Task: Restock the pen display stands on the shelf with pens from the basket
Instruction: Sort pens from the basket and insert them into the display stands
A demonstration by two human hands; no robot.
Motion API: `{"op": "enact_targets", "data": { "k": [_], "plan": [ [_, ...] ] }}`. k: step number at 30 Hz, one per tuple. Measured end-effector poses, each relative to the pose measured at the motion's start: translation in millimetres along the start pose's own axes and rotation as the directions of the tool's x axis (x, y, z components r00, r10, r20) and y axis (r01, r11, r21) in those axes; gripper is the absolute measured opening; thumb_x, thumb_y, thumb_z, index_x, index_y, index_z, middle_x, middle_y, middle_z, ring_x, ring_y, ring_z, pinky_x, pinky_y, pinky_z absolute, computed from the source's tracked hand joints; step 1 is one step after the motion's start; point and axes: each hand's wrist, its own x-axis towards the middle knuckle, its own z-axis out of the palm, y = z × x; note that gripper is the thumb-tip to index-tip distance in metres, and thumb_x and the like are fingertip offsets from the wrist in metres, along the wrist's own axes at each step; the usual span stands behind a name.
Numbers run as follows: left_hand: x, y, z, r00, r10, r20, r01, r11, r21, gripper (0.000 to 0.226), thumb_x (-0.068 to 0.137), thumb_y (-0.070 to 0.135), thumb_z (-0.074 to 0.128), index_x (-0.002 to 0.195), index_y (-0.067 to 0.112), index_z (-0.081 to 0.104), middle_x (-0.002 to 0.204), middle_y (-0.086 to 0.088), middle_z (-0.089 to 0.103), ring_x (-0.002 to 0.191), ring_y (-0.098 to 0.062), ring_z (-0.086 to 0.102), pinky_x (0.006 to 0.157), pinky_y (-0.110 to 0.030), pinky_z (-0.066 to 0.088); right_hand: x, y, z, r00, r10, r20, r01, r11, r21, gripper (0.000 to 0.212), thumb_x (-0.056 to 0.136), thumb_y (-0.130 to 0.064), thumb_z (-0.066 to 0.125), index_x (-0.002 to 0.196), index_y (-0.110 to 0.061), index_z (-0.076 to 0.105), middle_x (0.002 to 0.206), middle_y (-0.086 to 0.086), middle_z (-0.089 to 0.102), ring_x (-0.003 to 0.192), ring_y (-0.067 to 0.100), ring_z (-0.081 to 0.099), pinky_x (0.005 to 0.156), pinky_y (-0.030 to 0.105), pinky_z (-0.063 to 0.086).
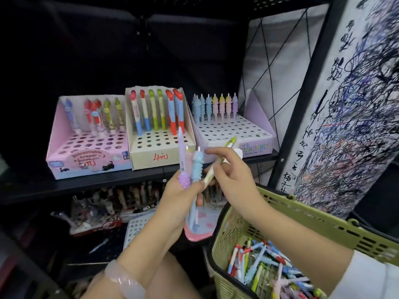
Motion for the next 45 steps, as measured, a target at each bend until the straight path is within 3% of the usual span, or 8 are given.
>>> {"op": "enact_targets", "data": {
  "k": [4,7,11,16,23,30,37,45],
  "plan": [
    [4.5,6.8,-15.6,0.999,0.016,-0.028,-0.018,0.997,-0.079,0.014,0.086,0.010,0.063,0.099,0.009,0.059,0.067,0.003,0.068,0.039,-0.006,0.041,0.041,-0.017,0.038,13.7,-11.6,16.5,0.989,-0.089,0.119,0.090,0.996,-0.005,0.037,0.095,-0.001,0.044,0.115,-0.031,0.053,0.072,0.006,0.054,0.063,0.026,0.051,0.062,0.015,0.047],
    [9.7,12.1,-31.0,0.992,0.044,-0.121,-0.050,0.998,-0.047,0.018,0.087,0.014,0.063,0.103,0.011,0.059,0.076,0.000,0.072,0.040,-0.007,0.041,0.041,-0.019,0.039,27.2,-21.8,22.7,0.983,-0.144,0.111,0.143,0.990,0.012,0.048,0.095,-0.005,0.046,0.120,-0.046,0.042,0.105,-0.004,0.059,0.072,0.000,0.060,0.068,0.005,0.043],
    [14.3,20.2,-54.5,0.972,0.128,-0.199,-0.113,0.990,0.085,0.017,0.085,0.018,0.066,0.100,0.019,0.058,0.079,0.002,0.072,0.042,-0.006,0.042,0.043,-0.019,0.040,56.0,-30.3,35.7,0.999,-0.035,-0.011,0.035,0.999,-0.002,0.031,0.093,-0.026,0.055,0.115,-0.040,0.039,0.105,-0.019,0.054,0.075,-0.001,0.059,0.064,0.012,0.046],
    [16.9,26.0,-73.6,0.956,0.167,-0.243,-0.133,0.979,0.152,0.028,0.081,0.024,0.071,0.103,0.018,0.056,0.062,0.013,0.061,0.042,-0.006,0.044,0.044,-0.021,0.040,80.6,-36.6,62.9,0.991,0.106,0.087,-0.117,0.983,0.142,0.012,0.091,-0.021,0.060,0.100,-0.015,0.054,0.062,-0.009,0.058,0.057,0.003,0.057,0.057,0.018,0.050],
    [20.6,32.0,-102.3,0.962,0.069,-0.265,-0.097,0.991,-0.093,0.018,0.086,0.018,0.063,0.100,0.008,0.058,0.059,0.001,0.062,0.038,-0.007,0.040,0.035,-0.023,0.039,96.3,-42.8,77.0,0.906,0.069,0.418,-0.229,0.910,0.346,0.022,0.099,-0.011,0.041,0.118,-0.011,0.052,0.091,0.002,0.065,0.084,0.010,0.064,0.079,0.021,0.054],
    [25.9,38.9,-126.0,0.917,0.111,-0.384,-0.138,0.990,-0.043,0.029,0.085,0.018,0.064,0.107,0.002,0.054,0.082,-0.015,0.059,0.038,-0.006,0.039,0.041,-0.019,0.039,120.2,-46.7,108.1,0.930,0.144,0.338,-0.270,0.892,0.363,0.015,0.095,-0.018,0.052,0.104,-0.009,0.059,0.089,0.006,0.070,0.077,0.011,0.069,0.070,0.020,0.055],
    [40.9,62.1,-157.2,0.884,0.207,-0.419,-0.226,0.974,0.005,0.020,0.088,0.016,0.062,0.103,0.005,0.054,0.060,0.004,0.064,0.038,-0.006,0.042,0.040,-0.020,0.042,153.3,-66.5,138.1,0.917,-0.005,0.398,-0.184,0.882,0.434,0.014,0.096,-0.015,0.049,0.104,-0.009,0.059,0.085,0.002,0.070,0.081,0.014,0.070,0.074,0.024,0.056],
    [57.3,79.0,-196.6,0.868,0.242,-0.434,-0.225,0.970,0.092,0.020,0.086,0.026,0.064,0.103,0.021,0.055,0.089,-0.002,0.070,0.042,-0.005,0.049,0.040,-0.018,0.042,224.2,-101.8,144.7,0.967,-0.085,0.239,0.133,0.973,-0.191,0.006,0.094,-0.011,0.053,0.096,-0.008,0.048,0.079,0.010,0.063,0.069,0.016,0.066,0.063,0.023,0.058]
  ]
}}
